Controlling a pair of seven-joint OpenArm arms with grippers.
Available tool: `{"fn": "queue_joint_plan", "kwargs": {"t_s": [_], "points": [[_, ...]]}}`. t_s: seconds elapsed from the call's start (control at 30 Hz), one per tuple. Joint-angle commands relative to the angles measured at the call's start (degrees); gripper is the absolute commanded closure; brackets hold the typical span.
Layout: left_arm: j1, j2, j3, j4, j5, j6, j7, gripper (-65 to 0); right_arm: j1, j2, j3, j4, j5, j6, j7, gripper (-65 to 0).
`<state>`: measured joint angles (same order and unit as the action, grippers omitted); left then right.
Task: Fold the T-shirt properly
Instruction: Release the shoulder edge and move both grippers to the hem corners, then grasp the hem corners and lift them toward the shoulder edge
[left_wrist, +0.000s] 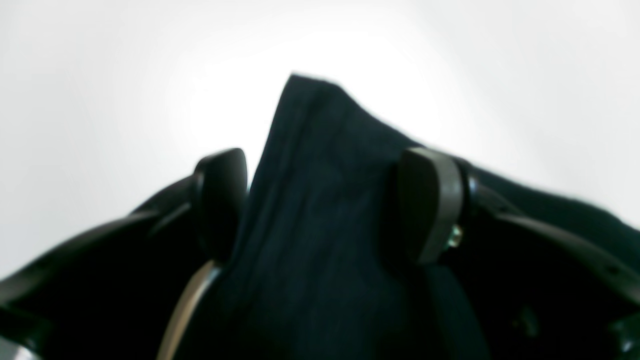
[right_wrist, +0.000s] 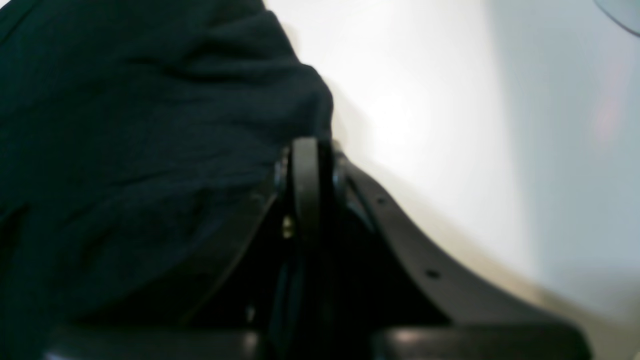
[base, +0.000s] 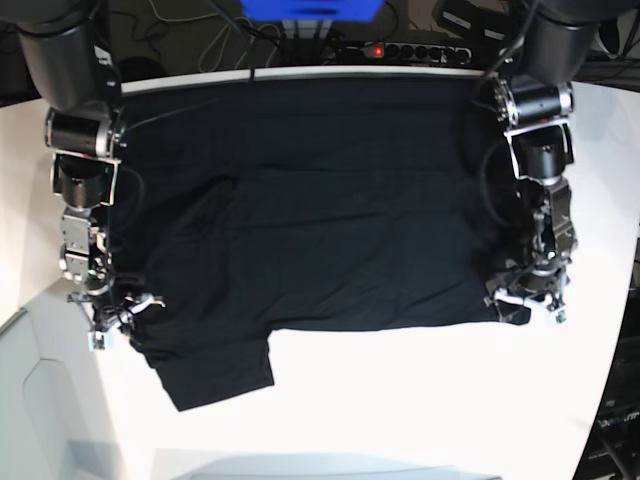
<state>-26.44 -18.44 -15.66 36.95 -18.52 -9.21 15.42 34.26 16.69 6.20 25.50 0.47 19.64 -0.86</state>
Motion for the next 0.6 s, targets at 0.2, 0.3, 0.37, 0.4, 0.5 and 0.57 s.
{"fn": "queue_joint_plan", "kwargs": {"t_s": [0.2, 0.3, 0.37, 0.4, 0.5, 0.57], "points": [[-3.06, -1.56, 5.42, -2.8, -0.42, -0.15, -0.69, -44.5, 0.77, 0.41, -0.17, 0.22, -0.51, -0.08, -1.99, 0.0], [-3.06, -1.56, 5.51, -2.8, -0.42, -0.15, -0.69, -37.1, 0.77, 0.5, -0.17, 0.22, -0.51, -0.08, -1.99, 0.0], [-3.06, -1.56, 5.33, -2.8, -0.42, -0.15, -0.69, -26.6, 0.77, 0.5, -0.17, 0.22, -0.51, -0.08, -2.08, 0.0], [-3.06, -1.65, 5.33, -2.8, -0.42, -0.15, -0.69, -21.1, 0.77, 0.5, -0.17, 0.22, -0.51, -0.08, -2.08, 0.0], [-3.06, -1.65, 5.33, -2.8, -0.42, -0.15, -0.69, -4.5, 0.77, 0.5, -0.17, 0.22, -0.51, -0.08, -2.08, 0.0], [-2.97, -1.74, 5.33, -2.8, -0.42, -0.15, -0.52, 0.0, 0.77, 0.5, -0.17, 0.22, -0.51, -0.08, -2.08, 0.0]]}}
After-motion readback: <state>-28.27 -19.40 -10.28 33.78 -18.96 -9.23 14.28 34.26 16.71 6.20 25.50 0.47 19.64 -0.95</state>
